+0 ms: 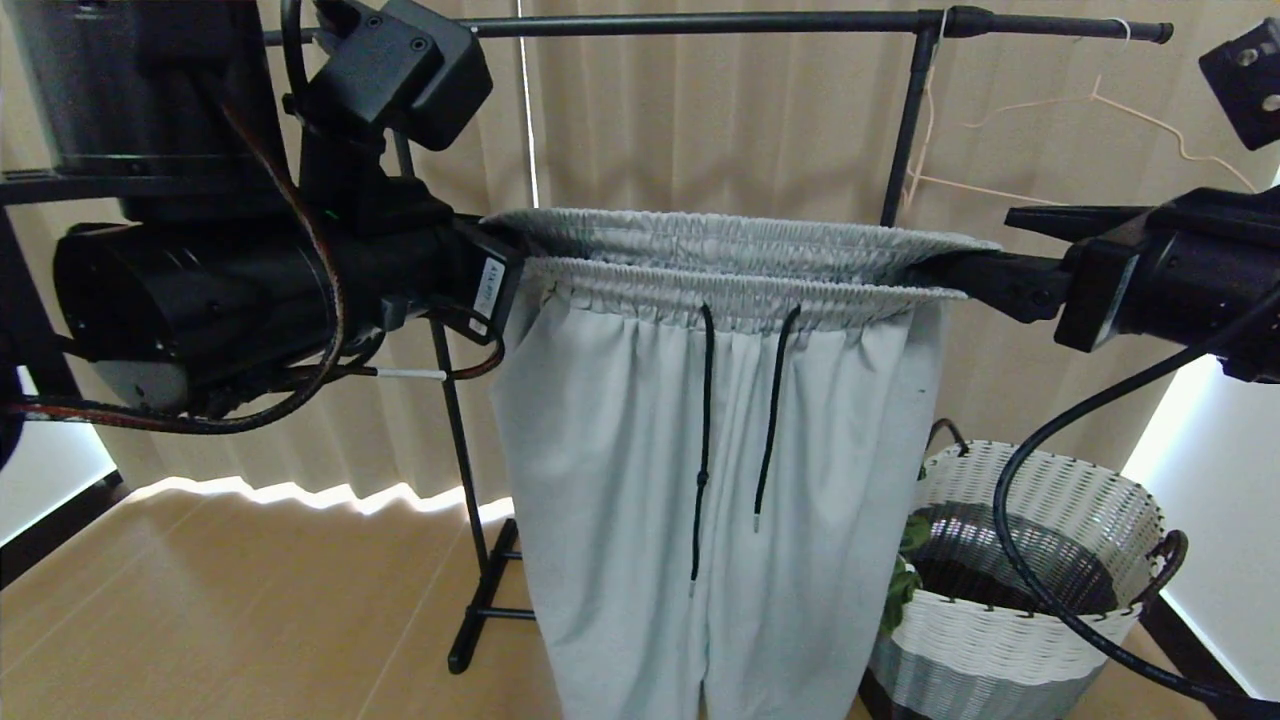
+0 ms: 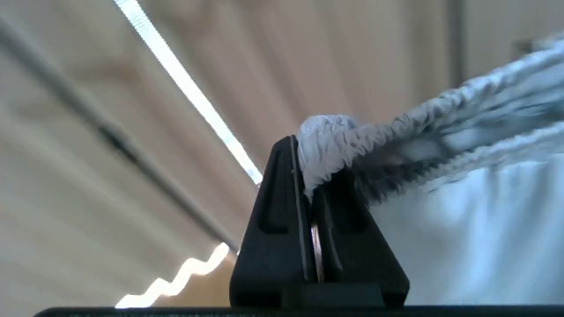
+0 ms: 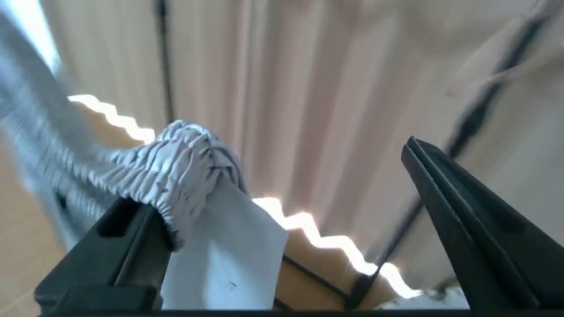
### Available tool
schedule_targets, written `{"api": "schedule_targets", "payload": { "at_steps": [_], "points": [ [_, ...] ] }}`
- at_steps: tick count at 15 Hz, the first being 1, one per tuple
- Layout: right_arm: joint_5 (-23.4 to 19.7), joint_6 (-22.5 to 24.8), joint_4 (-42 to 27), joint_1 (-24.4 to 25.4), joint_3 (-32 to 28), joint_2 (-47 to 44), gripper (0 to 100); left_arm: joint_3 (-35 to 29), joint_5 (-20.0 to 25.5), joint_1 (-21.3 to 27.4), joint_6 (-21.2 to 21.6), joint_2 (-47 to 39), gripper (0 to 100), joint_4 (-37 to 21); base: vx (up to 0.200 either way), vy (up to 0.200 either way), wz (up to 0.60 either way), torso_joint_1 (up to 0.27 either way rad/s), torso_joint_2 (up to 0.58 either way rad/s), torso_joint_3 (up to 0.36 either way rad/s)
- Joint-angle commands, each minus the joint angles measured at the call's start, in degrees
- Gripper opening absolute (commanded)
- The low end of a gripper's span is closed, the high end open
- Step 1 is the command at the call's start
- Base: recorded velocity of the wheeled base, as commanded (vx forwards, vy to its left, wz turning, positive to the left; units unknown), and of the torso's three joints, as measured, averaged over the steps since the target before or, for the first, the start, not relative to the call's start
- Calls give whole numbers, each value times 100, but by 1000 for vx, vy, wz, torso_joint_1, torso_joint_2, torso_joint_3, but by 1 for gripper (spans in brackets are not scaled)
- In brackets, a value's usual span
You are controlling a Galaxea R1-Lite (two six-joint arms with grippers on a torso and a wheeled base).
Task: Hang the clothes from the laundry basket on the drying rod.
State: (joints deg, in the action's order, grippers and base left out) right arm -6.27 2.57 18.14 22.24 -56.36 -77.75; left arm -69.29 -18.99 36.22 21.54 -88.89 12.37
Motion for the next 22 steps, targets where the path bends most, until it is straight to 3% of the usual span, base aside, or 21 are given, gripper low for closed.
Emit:
{"api": "schedule_targets", "payload": {
  "at_steps": [1, 4, 5, 15, 16, 19, 20, 22],
  "points": [
    [-305, -2, 243, 0, 222, 146, 100, -14, -52, -71, -97, -128, 0, 72, 0, 0, 0, 0, 0, 0],
    [-639, 15, 788, 0, 582, 164, 100, -32, -210, -141, -150, -269, 0, 283, 0, 0, 0, 0, 0, 0],
    [-701, 15, 928, 0, 679, 208, 100, -49, -465, -194, -150, -366, 0, 424, 0, 0, 0, 0, 0, 0],
    [-657, 77, 867, -79, 872, 357, 100, 135, -535, -554, -133, -172, 0, 477, 0, 0, 0, 0, 0, 0],
    [-578, 200, 832, -360, 916, 384, 100, 320, -544, -774, -53, 4, 0, 441, 0, 0, 0, 0, 0, 0],
    [-323, 1386, 823, -1705, 1197, 568, 100, 1243, -465, -1592, 333, 900, 0, 441, 0, 0, 0, 0, 0, 0],
    [-270, 1413, 814, -1898, 1250, 603, 100, 1418, -430, -1767, 333, 1067, 0, 441, 0, 0, 0, 0, 0, 0],
    [20, 1430, 823, -2478, 1549, 920, 100, 2297, 106, -2497, 342, 1911, 0, 441, 0, 0, 0, 0, 0, 0]
  ]
}}
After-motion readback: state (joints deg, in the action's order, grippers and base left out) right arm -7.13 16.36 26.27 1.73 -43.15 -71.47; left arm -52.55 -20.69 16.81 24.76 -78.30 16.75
